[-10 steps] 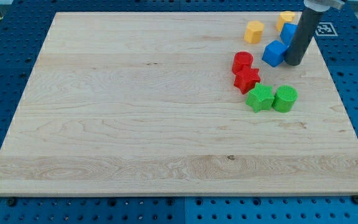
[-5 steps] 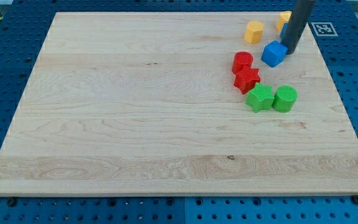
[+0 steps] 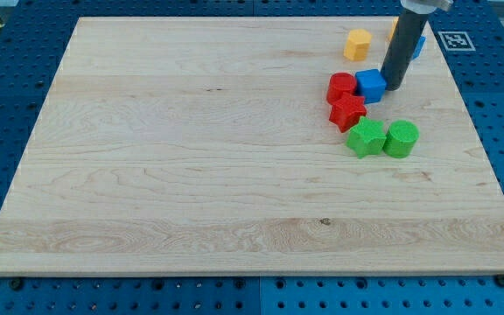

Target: Move blue cube towards red circle

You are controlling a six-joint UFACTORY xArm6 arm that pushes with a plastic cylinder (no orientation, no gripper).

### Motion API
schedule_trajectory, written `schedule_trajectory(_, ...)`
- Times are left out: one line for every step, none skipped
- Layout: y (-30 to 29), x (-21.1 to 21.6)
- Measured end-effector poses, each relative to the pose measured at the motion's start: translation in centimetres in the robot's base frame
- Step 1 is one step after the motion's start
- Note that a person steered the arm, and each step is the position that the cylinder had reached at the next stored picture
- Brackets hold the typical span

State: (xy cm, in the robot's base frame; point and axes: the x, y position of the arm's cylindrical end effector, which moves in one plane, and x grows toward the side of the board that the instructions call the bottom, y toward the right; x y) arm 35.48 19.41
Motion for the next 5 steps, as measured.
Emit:
schedule_trajectory(0.0, 0.0)
schedule_trajectory(0.0, 0.2)
schedule_trajectory(-0.1, 0.5)
schedule_trajectory(-0.1, 0.5)
schedule_trajectory(-1.3, 0.5)
